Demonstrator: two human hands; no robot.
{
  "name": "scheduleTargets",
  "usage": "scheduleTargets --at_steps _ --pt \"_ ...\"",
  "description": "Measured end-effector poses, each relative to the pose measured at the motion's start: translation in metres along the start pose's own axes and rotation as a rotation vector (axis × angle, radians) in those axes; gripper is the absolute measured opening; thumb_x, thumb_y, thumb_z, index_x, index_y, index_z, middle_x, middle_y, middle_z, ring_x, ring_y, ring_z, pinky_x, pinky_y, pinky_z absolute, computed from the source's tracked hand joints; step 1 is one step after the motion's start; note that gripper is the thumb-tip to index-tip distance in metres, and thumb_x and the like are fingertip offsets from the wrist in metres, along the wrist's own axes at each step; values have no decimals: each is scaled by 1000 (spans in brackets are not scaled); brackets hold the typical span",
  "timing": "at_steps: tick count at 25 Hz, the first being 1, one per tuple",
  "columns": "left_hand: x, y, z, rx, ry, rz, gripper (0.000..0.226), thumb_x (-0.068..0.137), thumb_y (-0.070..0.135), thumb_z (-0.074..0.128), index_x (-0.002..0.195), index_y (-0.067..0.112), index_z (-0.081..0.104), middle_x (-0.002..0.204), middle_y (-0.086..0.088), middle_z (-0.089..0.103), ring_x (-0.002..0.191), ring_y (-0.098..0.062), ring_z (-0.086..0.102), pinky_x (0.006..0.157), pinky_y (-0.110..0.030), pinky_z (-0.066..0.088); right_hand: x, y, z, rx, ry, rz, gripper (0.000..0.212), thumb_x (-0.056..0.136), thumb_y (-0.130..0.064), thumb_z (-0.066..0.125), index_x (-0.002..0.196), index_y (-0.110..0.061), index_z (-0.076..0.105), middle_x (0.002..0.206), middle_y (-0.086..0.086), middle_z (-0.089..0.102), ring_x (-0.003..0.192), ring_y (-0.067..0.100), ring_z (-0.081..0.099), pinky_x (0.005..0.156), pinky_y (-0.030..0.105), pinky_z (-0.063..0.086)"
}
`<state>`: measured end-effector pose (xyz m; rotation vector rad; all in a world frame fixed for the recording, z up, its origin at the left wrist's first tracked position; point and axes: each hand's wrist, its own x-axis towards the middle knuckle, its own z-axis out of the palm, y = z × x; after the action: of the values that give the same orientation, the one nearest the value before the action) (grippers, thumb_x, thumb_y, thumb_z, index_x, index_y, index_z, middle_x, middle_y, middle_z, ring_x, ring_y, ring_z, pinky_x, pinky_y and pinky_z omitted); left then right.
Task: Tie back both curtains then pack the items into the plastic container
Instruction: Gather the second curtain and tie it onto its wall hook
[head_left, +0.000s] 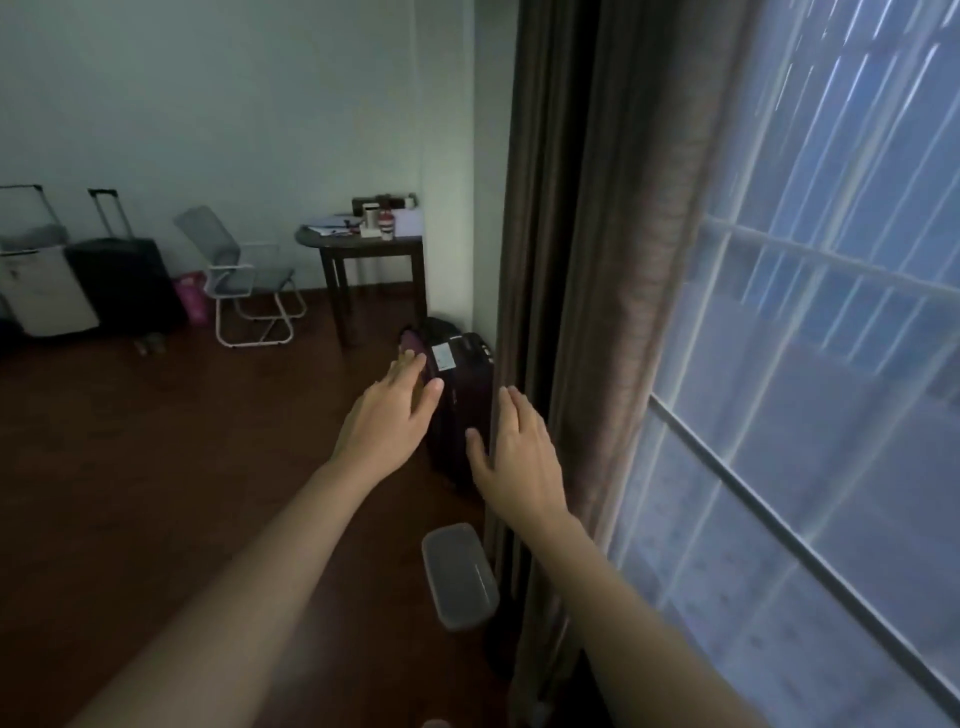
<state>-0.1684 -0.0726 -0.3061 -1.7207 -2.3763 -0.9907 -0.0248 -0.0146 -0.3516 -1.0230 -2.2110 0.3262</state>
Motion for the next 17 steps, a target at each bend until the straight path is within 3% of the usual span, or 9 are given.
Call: scheduleTargets --at_steps 5,7,10,12,13,15,17 --pt "148 -44 31 -117 -23 -39 54 97 43 36 144 17 33 152 -9 33 136 -28 38 110 -38 34 123 35 75 63 37 182 67 95 -46 38 148 -12 14 156 8 19 144 20 19 116 32 19" --pt "209 -54 47 -167 -65 -38 59 95 48 38 144 16 32 143 -14 46 128 -31 46 106 -41 39 173 48 100 131 69 286 70 95 -49 36 149 -16 7 158 5 10 145 19 14 119 36 19" --pt "274 -66 65 -204 -37 28 57 95 39 46 142 9 36 118 -15 64 112 -29 58 91 -32 46 226 60 128 129 149 302 68 95 -47 36 149 -18 9 159 2 3 145 18 11 118 31 13" --pt "310 -74 75 -228 -21 40 53 95 32 49 140 6 38 105 -15 68 100 -27 62 74 -22 39 261 63 143 97 179 330 65 95 -45 38 148 -16 16 159 3 2 144 18 13 110 21 8" --pt "329 -80 81 -242 -26 47 53 95 31 50 140 5 38 101 -15 68 95 -26 63 68 -19 35 279 65 151 70 222 338 63 94 -46 38 147 -16 21 159 4 4 144 19 15 110 23 11" --pt "370 -89 100 -292 -60 80 56 94 32 51 141 6 36 108 -17 67 101 -26 63 74 -21 40 311 69 165 23 336 380 65 90 -52 35 144 -17 30 158 8 8 142 24 18 114 34 22" --pt "407 -90 121 -357 -112 129 63 92 36 54 143 8 32 134 -17 54 123 -27 52 98 -31 42 333 79 178 -101 464 408 61 88 -52 38 141 -20 35 157 11 10 140 28 22 112 44 31"
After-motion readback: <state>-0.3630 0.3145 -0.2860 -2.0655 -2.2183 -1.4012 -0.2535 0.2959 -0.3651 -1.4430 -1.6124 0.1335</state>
